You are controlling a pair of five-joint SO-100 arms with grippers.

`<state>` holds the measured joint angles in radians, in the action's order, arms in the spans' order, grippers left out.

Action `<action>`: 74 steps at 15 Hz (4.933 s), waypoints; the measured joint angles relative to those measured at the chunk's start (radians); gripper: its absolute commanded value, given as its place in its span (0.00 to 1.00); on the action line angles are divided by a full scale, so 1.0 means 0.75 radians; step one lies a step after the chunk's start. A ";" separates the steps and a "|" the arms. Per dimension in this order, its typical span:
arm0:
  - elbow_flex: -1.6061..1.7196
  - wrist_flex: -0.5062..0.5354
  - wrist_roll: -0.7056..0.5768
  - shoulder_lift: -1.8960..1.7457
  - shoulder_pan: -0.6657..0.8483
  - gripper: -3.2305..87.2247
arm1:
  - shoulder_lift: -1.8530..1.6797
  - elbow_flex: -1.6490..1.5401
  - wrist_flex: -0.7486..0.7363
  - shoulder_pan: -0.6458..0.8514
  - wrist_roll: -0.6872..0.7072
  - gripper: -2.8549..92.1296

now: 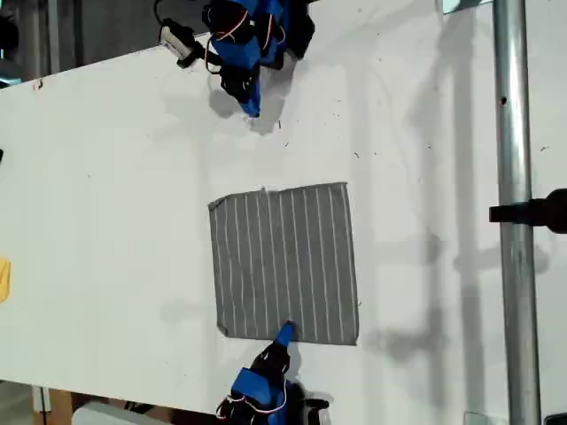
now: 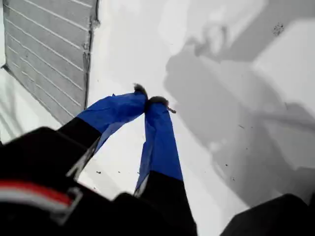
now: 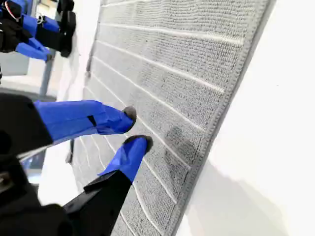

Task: Grasp corners of a towel and fold twice.

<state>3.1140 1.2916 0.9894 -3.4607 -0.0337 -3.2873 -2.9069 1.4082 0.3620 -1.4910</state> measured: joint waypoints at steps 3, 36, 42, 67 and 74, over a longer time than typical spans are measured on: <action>0.000 0.000 0.456 0.000 0.272 0.01 | 0.000 0.000 0.000 -0.090 -0.006 0.03; -1.685 0.458 0.738 1.477 0.012 0.00 | 2.784 2.356 0.184 -0.787 0.726 0.40; -1.665 0.458 0.742 1.477 0.012 0.00 | 3.164 2.499 0.076 -0.787 0.736 0.36; -1.356 0.043 0.691 2.043 -0.448 0.37 | 3.283 2.579 0.006 -0.810 0.734 0.03; -1.379 -0.225 0.982 2.573 -0.646 0.29 | 3.283 2.579 0.006 -0.810 0.730 0.03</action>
<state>2.0801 1.1229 1.7257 -1.5309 -0.5185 -0.8253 -0.9725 1.4128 -0.2454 -0.9434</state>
